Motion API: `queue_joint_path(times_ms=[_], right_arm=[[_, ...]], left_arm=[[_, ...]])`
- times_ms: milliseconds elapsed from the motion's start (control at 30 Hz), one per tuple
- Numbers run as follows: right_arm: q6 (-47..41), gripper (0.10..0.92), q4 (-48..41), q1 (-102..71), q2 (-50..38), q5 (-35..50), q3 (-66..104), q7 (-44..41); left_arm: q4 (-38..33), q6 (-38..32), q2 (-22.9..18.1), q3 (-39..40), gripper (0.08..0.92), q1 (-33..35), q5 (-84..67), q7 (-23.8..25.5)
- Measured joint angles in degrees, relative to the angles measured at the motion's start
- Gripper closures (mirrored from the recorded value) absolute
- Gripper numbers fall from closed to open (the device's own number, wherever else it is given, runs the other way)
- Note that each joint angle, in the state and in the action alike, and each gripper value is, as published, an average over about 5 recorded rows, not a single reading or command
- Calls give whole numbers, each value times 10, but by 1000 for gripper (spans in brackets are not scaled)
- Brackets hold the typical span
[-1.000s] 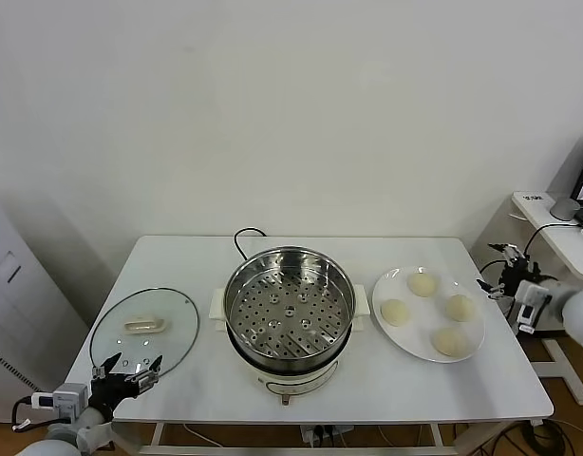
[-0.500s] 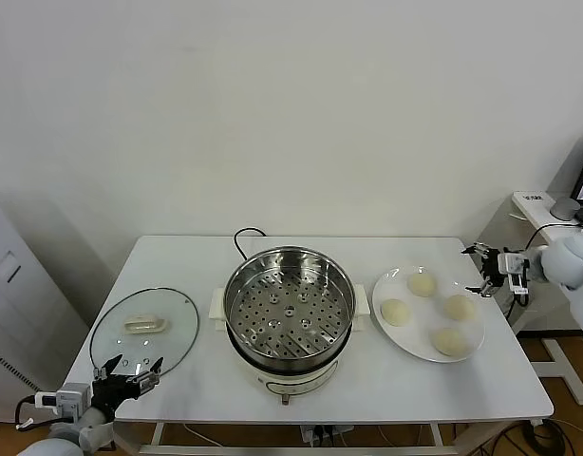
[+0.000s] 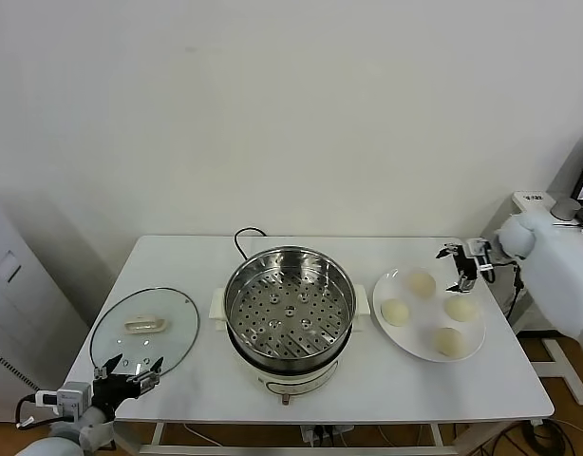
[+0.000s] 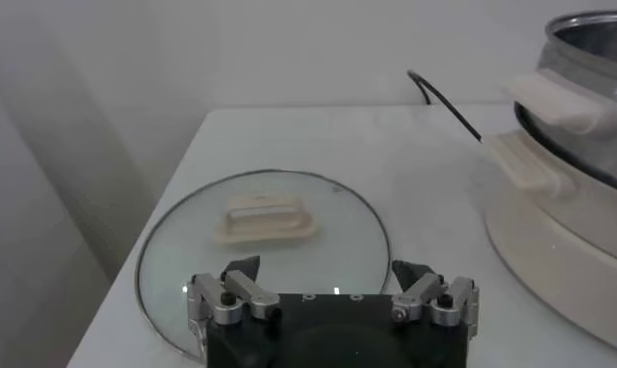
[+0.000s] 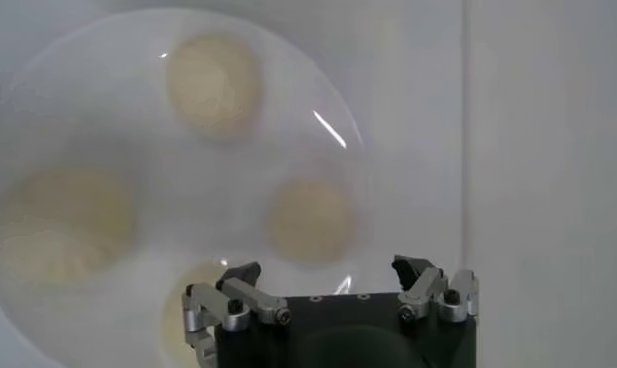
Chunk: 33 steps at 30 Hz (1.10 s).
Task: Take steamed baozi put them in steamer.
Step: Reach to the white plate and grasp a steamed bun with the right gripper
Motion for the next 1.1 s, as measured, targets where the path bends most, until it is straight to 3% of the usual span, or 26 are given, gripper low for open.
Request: queue_joint_path(times_ms=[567,700,967,1100], right_arm=[[-14,210,-95,-2,84,-90,32,43],[-20,270,-106,-3,90,-102,43,47],[-25,470,-113,-2,94,-113,59,43],[-26,520,-114,-3,95,-115,64,39]], left_arm=[[-10,-1,-4,-2,177,7,0,1],[-10,-1,-4,-2,177,7,0,1],[-10,-2,-5,-2,177,7,0,1],[-10,-2,-5,-2,177,7,-1,1]])
